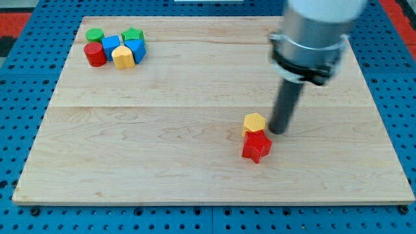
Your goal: Move the yellow hexagon to the right of the blue triangle
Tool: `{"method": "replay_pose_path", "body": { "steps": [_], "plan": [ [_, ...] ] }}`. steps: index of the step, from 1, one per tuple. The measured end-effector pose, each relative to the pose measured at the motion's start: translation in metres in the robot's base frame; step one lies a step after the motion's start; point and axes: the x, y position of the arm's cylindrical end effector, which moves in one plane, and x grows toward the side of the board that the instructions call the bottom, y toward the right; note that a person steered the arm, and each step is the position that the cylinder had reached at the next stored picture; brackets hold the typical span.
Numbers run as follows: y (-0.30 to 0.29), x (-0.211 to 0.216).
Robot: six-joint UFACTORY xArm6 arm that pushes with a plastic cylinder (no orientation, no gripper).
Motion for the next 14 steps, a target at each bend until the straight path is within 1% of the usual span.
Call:
{"method": "replay_pose_path", "body": {
  "steps": [1,2,3,4,5,6,7,9,10,11,12,13,14],
  "plan": [
    [-0.007,0.008],
    [0.010,0.009],
    [-0.064,-0.006],
    [-0.089,-0.069],
    [-0.076,-0.054],
    [-0.001,-0.030],
    [-0.057,0.004],
    [-0.193,-0.042],
    [-0.181,-0.051],
    [-0.156,-0.055],
    [-0.147,-0.087],
    [-0.147,-0.139],
    [-0.151,-0.171]
  ]
}}
